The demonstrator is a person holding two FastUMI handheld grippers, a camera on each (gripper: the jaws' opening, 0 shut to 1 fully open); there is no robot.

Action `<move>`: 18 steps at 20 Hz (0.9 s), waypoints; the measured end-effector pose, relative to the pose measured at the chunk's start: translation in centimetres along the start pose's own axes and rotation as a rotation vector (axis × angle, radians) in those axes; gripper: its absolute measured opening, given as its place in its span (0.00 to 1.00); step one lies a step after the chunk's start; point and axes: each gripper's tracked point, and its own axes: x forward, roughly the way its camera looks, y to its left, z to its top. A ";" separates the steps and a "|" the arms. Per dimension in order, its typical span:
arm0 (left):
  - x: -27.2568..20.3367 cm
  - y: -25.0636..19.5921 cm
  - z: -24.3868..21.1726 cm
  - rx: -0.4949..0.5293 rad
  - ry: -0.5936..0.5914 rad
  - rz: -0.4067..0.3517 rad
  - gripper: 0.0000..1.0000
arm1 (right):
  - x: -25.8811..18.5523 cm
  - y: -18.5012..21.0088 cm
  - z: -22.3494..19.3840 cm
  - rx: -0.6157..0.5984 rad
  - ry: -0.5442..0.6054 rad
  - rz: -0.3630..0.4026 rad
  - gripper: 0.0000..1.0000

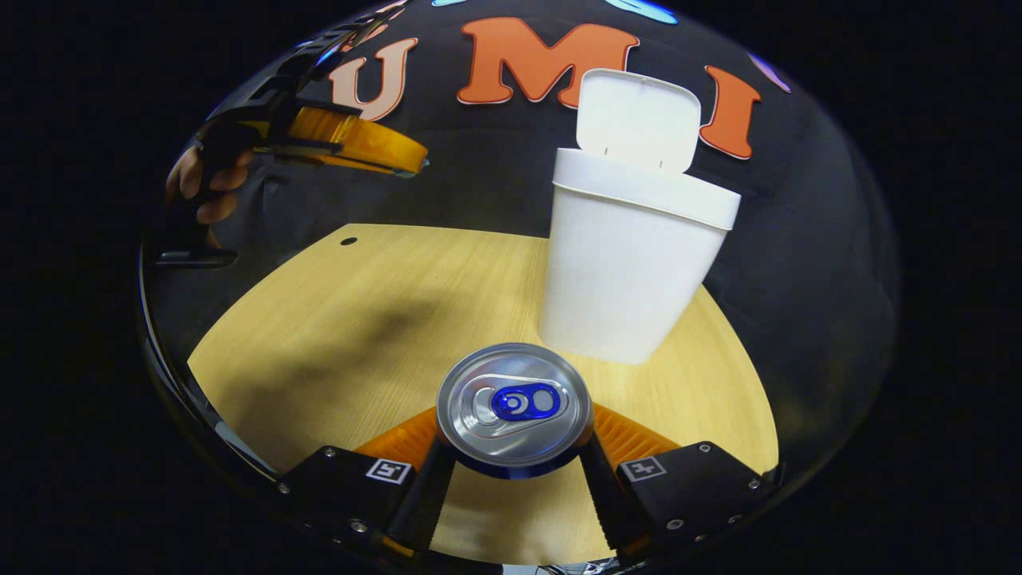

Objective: Press the lid of the desktop garbage bin to open it, pick up the crumpled paper on the desktop and throw it into the bin, then pick up the pop can on the desktop and drop it into the bin, and finally close the garbage bin lid.

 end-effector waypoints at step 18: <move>9.7 -9.3 12.5 0.069 -0.271 -0.093 0.19 | -3.8 -11.1 -1.7 0.070 0.008 -0.136 0.80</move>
